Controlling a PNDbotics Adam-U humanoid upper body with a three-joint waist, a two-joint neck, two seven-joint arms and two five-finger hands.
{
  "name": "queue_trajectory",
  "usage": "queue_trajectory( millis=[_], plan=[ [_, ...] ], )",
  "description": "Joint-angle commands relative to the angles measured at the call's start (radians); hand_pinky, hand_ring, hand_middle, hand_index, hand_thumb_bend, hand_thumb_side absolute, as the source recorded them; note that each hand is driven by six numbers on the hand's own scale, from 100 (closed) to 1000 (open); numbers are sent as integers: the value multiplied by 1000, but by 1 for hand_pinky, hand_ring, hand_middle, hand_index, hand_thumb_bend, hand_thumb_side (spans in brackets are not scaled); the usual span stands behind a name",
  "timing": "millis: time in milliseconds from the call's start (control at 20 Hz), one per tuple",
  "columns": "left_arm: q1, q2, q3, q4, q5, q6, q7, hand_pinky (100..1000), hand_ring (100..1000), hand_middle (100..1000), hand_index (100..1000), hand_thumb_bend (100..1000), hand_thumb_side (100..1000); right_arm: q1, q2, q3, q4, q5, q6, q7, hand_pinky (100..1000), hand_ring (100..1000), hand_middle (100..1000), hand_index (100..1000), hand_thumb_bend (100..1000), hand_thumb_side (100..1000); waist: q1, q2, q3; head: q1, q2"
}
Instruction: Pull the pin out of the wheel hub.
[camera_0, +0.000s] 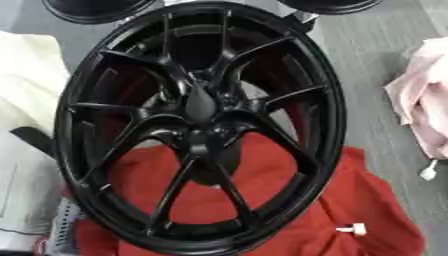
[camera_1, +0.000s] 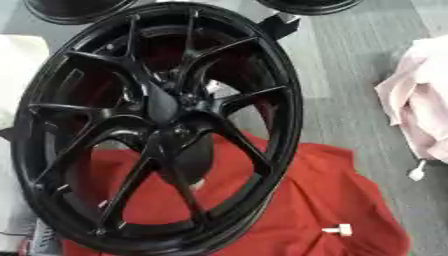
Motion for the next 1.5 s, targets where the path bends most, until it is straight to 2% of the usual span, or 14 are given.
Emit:
queue_trajectory(
  millis=[50, 300, 450, 600, 700, 750, 800, 850, 900, 950, 1050, 1200, 1300, 1500],
  plan=[
    [22, 54, 18, 36, -19, -4, 29, 687, 461, 277, 394, 100, 132, -15, -24, -12, -19, -5, -4, -1, 799, 714, 622, 682, 100, 711, -3, -22, -3, 5, -15],
    [106, 53, 28, 73, -32, -7, 48, 686, 465, 286, 403, 100, 124, -19, -24, -16, -21, -5, -6, -4, 799, 714, 623, 682, 100, 708, -5, -16, -8, 8, -22],
    [153, 50, 31, 70, -14, -17, 62, 697, 482, 318, 438, 100, 122, -20, -23, -19, -22, -6, -7, -7, 799, 714, 623, 682, 100, 709, -8, -13, -8, 7, -26],
    [184, 49, 29, 61, 4, -30, 60, 724, 541, 396, 521, 100, 106, -22, -21, -19, -23, -8, -8, -7, 799, 714, 623, 682, 100, 710, -9, -11, -7, 9, -28],
    [195, 47, 28, 66, 5, -29, 49, 754, 605, 483, 629, 100, 100, -22, -20, -18, -22, -9, -8, -7, 799, 714, 623, 682, 100, 712, -10, -11, -6, 9, -30],
    [199, 46, 28, 69, 6, -28, 41, 777, 651, 554, 703, 100, 100, -23, -19, -17, -22, -9, -8, -7, 799, 714, 623, 682, 100, 711, -10, -11, -6, 9, -30],
    [202, 46, 28, 70, 7, -28, 30, 798, 692, 608, 759, 100, 132, -22, -20, -17, -22, -10, -8, -7, 799, 714, 623, 682, 100, 711, -10, -11, -6, 8, -31],
    [205, 46, 27, 71, 7, -31, 16, 873, 821, 774, 882, 174, 329, -23, -20, -17, -23, -10, -8, -7, 799, 714, 623, 682, 100, 710, -10, -11, -6, 8, -31],
    [207, 47, 27, 71, 7, -37, -2, 892, 850, 807, 910, 229, 397, -23, -21, -17, -24, -10, -8, -8, 799, 714, 623, 682, 100, 710, -10, -11, -6, 8, -31],
    [208, 47, 29, 71, 5, -43, -16, 926, 888, 845, 938, 343, 511, -23, -21, -17, -24, -10, -8, -8, 799, 714, 623, 682, 100, 711, -10, -12, -5, 7, -32],
    [210, 48, 32, 70, -8, -52, -34, 950, 916, 871, 959, 467, 562, -23, -21, -16, -25, -10, -8, -8, 799, 714, 624, 682, 100, 712, -10, -12, -5, 7, -31],
    [211, 48, 37, 69, -27, -64, -56, 951, 922, 874, 957, 519, 580, -23, -22, -16, -25, -11, -7, -9, 799, 714, 624, 682, 100, 714, -9, -12, -4, 6, -29],
    [211, 48, 40, 69, -37, -67, -64, 940, 915, 863, 949, 507, 587, -23, -22, -15, -26, -12, -7, -9, 799, 715, 624, 682, 100, 714, -9, -12, -3, 6, -28],
    [207, 44, 44, 65, -27, -68, -61, 914, 892, 835, 924, 426, 585, -24, -22, -14, -28, -11, -6, -10, 800, 715, 625, 683, 100, 712, -9, -13, -2, 5, -26]
  ],
)
